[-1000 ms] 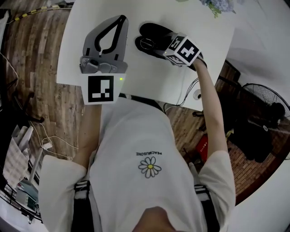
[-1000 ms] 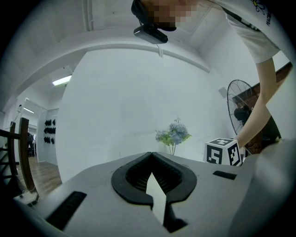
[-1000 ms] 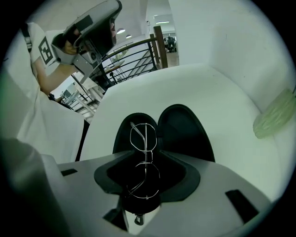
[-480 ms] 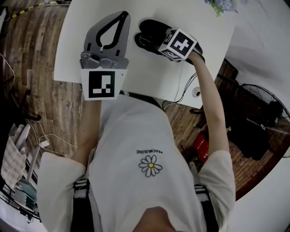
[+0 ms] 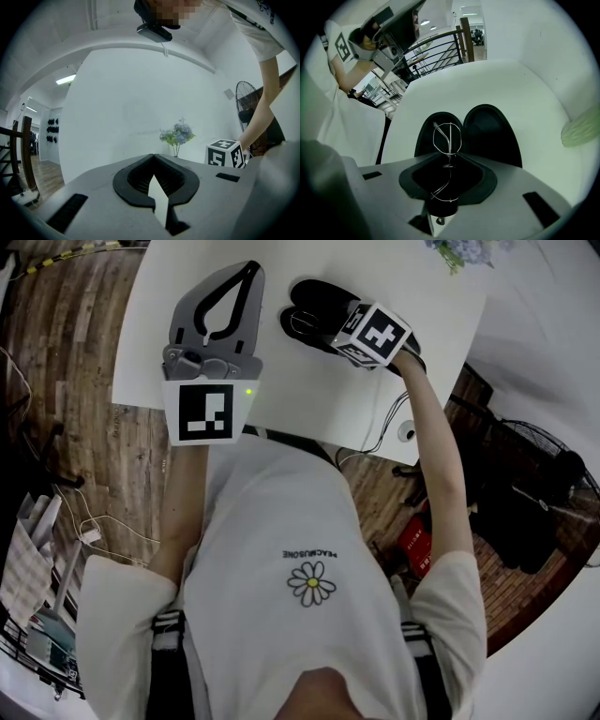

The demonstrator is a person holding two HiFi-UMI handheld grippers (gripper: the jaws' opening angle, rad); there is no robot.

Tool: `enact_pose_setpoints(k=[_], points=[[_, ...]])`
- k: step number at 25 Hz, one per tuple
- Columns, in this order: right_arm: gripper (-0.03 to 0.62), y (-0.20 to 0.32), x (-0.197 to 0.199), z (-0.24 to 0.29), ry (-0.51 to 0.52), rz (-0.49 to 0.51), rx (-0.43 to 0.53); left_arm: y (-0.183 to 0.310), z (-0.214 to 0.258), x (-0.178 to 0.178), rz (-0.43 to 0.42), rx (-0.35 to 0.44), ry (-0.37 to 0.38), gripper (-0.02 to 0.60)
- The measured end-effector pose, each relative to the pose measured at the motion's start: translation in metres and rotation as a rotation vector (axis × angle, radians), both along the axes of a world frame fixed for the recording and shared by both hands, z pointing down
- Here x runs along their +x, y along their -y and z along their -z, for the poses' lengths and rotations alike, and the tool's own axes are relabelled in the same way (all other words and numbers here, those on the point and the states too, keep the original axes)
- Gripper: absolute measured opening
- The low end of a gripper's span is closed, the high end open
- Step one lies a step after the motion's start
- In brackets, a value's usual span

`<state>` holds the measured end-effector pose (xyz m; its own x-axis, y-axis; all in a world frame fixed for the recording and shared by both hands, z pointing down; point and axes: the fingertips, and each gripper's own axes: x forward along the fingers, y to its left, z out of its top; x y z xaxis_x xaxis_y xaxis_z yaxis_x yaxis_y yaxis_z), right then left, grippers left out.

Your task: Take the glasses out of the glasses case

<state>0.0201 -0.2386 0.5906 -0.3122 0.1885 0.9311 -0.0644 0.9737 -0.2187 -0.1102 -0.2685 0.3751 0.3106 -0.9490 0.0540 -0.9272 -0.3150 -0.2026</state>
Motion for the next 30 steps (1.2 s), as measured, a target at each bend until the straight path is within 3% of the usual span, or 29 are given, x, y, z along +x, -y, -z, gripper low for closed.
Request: enact_pose_setpoints(k=[9,17,23,30], points=[[0.087,0.004,-0.002,0.015,0.037,-0.040,0.038,-0.005,0.014,0.001,-0.014,0.021,0.019,0.015],[0.087,0.022,0.002,0.055,0.108,-0.098,0.132,-0.005,0.035,0.010,-0.037,0.085,-0.002,0.015],[0.087,0.024,0.011,0.083,0.151,-0.135,0.187,-0.009,0.056,0.022,-0.037,0.136,-0.076,0.015],[0.087,0.042,0.020,0.132,0.249,-0.206,0.311,-0.009,0.081,0.038,-0.059,0.206,-0.092,0.015]])
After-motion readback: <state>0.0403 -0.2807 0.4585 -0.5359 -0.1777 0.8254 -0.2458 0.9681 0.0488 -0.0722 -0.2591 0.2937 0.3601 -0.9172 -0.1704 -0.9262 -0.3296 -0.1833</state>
